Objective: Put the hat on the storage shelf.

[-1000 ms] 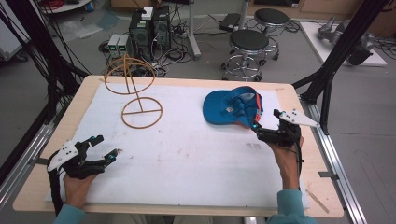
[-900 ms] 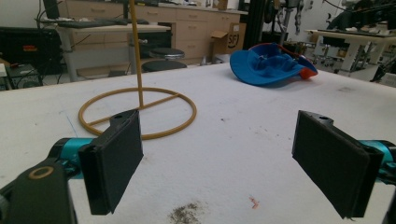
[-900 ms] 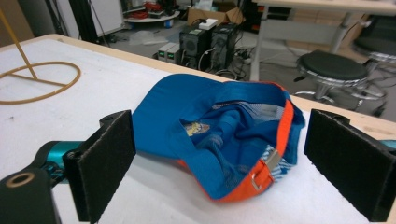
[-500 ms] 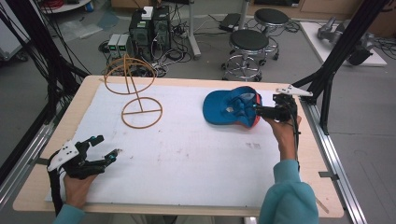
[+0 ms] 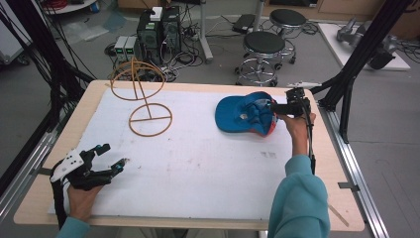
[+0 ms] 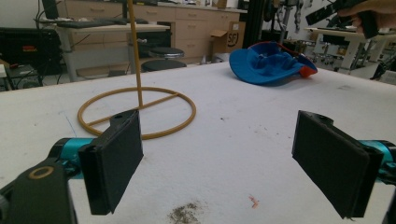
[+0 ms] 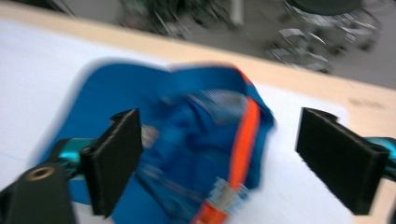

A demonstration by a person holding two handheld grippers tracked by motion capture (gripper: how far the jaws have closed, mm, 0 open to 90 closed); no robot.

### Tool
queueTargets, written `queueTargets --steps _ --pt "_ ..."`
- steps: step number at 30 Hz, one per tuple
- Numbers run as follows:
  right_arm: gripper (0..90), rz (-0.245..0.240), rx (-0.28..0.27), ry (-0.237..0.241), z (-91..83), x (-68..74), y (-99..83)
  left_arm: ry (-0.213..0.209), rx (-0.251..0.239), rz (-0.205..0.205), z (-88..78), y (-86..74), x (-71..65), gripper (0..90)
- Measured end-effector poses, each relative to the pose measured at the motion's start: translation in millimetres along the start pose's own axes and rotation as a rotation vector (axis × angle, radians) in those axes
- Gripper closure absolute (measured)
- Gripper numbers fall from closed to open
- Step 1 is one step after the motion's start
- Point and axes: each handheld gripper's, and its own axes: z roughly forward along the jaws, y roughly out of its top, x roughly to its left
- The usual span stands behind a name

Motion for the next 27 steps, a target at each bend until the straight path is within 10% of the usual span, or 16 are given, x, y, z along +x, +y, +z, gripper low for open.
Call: queueTargets --steps 12,27 --pt "16.9 -0.003 0.104 -0.063 34.7 -2.7 -10.7 -0.003 0.0 0.0 0.2 0.0 -0.1 16.5" --pt "52.0 0.113 0.159 -0.041 55.3 -16.5 -23.1 0.0 0.003 0.006 0.4 0.1 -0.6 16.5"
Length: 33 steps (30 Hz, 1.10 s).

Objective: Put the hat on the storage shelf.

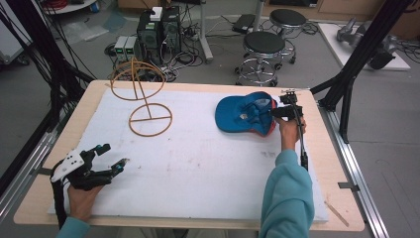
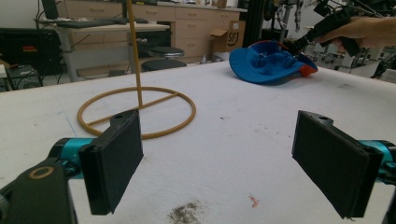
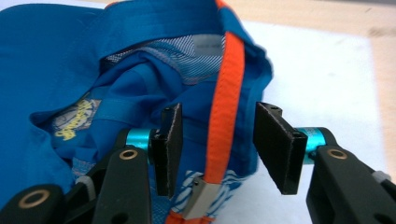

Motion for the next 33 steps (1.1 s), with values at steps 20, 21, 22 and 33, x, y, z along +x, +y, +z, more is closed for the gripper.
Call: queueTargets --steps 20,21,22,33 --pt "88.2 0.04 -0.002 0.034 -6.4 0.0 0.7 -0.002 0.002 0.004 0.0 0.1 -0.1 16.6" --pt "88.3 0.041 -0.008 0.036 -7.3 0.1 1.1 -0.002 0.002 0.004 0.1 0.1 -0.1 16.6" --pt "88.3 0.046 -0.018 0.044 -9.5 0.2 1.8 -0.001 0.001 0.004 0.2 0.1 -0.2 16.6" --pt "88.7 0.082 -0.12 0.11 -39.4 -3.2 8.5 -0.001 0.003 0.005 0.1 0.1 -0.4 16.6"
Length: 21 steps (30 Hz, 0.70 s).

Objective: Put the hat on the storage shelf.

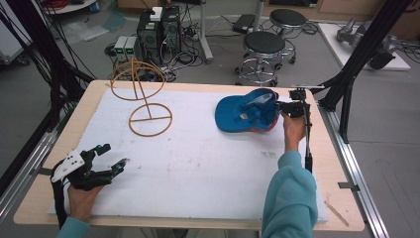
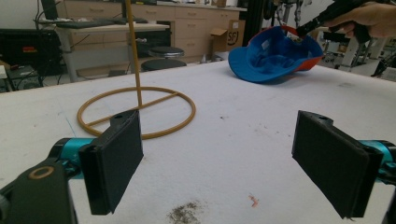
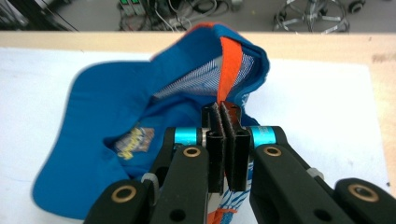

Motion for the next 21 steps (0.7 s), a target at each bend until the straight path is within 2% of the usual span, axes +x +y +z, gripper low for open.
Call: queueTargets --steps 3,4,7,15,17,21 --pt "88.7 0.0 -0.024 0.008 -7.5 0.3 2.7 0.001 -0.001 0.001 0.1 0.0 -0.2 16.6" --pt "88.7 0.005 -0.05 0.024 -16.3 -0.2 5.0 0.0 -0.001 0.0 0.0 0.0 -0.2 16.6" --pt "88.8 -0.009 -0.073 0.027 -26.8 -1.0 7.4 0.001 -0.002 0.0 0.1 -0.1 -0.3 16.6" --pt "88.9 -0.042 -0.106 0.039 -49.7 0.3 11.6 0.0 0.002 0.006 0.1 0.0 -0.4 16.6" --pt "88.9 -0.057 -0.099 0.048 -55.8 2.0 13.6 0.001 0.003 0.007 0.1 0.1 -0.4 16.6" --pt "88.9 -0.128 -0.102 0.035 -69.5 11.2 23.9 0.002 0.004 0.008 0.2 0.1 -0.5 16.6"
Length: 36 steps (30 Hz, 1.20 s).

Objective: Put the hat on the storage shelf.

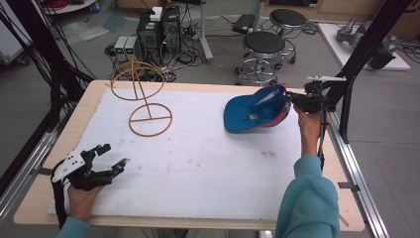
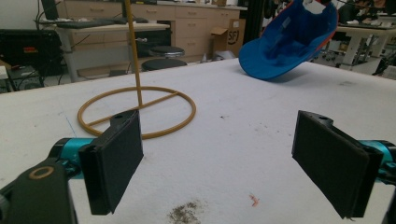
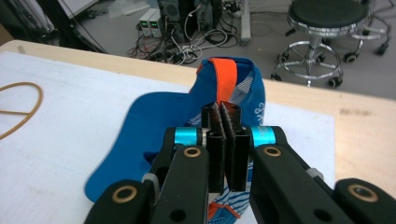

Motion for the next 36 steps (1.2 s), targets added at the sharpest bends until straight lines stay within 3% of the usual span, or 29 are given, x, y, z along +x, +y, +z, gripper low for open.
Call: queueTargets --steps 8,23,36 --pt "88.8 -0.06 -0.03 -0.014 -21.2 8.4 15.3 0.001 -0.001 0.0 0.1 0.0 -0.3 16.6" --pt "88.8 -0.089 -0.096 -0.008 -50.8 12.0 37.3 0.002 0.002 0.003 0.5 0.2 -0.3 16.6" --pt "88.8 -0.111 -0.119 -0.037 -64.9 13.1 46.0 0.001 0.002 0.002 0.5 0.1 -0.6 16.6"
